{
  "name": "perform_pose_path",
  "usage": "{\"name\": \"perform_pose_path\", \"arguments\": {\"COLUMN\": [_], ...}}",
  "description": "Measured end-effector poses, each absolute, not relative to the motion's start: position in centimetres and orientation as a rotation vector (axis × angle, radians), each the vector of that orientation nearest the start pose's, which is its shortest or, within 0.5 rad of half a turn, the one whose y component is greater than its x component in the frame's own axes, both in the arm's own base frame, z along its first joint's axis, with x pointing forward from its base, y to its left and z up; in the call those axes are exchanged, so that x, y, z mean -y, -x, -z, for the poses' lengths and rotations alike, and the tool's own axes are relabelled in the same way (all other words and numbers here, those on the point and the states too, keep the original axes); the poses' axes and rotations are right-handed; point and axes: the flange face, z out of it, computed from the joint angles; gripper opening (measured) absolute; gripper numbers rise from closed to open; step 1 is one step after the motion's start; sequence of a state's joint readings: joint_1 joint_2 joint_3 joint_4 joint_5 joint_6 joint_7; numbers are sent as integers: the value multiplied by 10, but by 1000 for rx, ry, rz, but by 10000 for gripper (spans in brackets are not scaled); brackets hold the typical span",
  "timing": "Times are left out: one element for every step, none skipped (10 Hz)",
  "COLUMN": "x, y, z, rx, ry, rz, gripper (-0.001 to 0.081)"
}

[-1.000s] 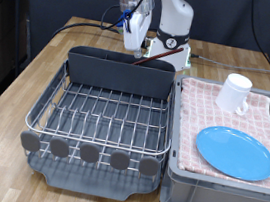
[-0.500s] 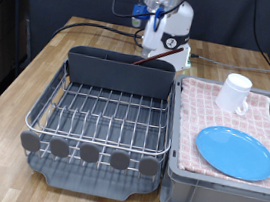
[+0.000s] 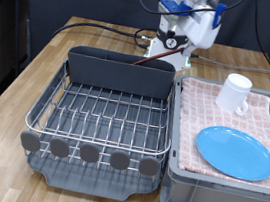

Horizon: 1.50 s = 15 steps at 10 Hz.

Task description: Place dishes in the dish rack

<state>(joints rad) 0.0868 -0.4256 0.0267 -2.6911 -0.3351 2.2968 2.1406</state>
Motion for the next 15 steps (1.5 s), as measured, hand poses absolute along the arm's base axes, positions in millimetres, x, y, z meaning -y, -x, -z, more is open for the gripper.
{"name": "perform_pose_path", "arguments": {"x": [-34,-35,-39,-44,-51,-58,-65,-72,-79,-87,-95,-104,-113,-121,-126], "y": [-383,-387,-394,-404,-416,-428,-439,-452,-463,-474,-485,-496,-504,-510,-514], "z": [-369,-371,-375,-380,-384,-387,-389,-392,-395,-398,-401,-403,-401,-395,-387], "rx": [-2544,-2504,-2418,-2329,-2238,-2148,-2086,-2037,-2008,-2005,-2001,-1995,-1993,-1963,-1930], "ry": [1938,1949,1995,2048,2103,2152,2186,2212,2237,2251,2266,2281,2296,2325,2321], "rz": [406,434,473,497,511,478,400,345,313,282,265,256,235,204,198], "gripper": [802,802,802,802,802,802,802,802,802,802,802,802,802,802,802]}}
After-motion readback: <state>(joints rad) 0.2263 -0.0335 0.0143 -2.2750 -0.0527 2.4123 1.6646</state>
